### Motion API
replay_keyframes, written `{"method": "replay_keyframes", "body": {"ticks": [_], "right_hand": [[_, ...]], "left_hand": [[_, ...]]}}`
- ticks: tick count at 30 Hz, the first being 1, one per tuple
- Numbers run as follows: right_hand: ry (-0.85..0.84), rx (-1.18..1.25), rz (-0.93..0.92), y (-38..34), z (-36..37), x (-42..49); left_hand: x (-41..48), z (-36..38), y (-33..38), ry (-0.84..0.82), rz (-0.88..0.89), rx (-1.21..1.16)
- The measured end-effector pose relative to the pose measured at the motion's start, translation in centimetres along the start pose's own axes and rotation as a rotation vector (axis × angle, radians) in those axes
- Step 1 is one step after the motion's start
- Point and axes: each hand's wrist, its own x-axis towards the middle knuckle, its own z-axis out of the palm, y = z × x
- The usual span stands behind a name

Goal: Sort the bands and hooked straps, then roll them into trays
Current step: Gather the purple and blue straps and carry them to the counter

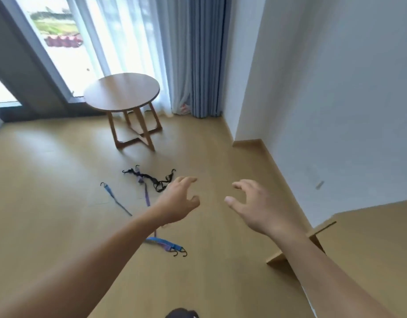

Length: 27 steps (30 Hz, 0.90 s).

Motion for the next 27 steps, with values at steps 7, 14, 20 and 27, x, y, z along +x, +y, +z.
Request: {"method": "replay_keyframes", "body": {"ticks": [7,14,20,27], "right_hand": [[-0.176,-0.005,-0.197,-6.2,5.0,6.3],[-0.364,0.004,-0.274,-8.2,9.3,15.3],[-0.574,-0.024,-0.239,-8.4,15.5,24.9],[-0.821,-0.139,-0.099,-6.2,28.9,33.2]], "left_hand": [[-1.7,-5.6,-8.4,0.21,-0.184,-0.131],[2.1,-5.7,-14.3,0.229,-0.375,-0.219],[8.6,-4.3,-20.0,0.176,-0.606,-0.322],[13.9,2.5,-31.0,0.077,-0.936,-0.484]]}}
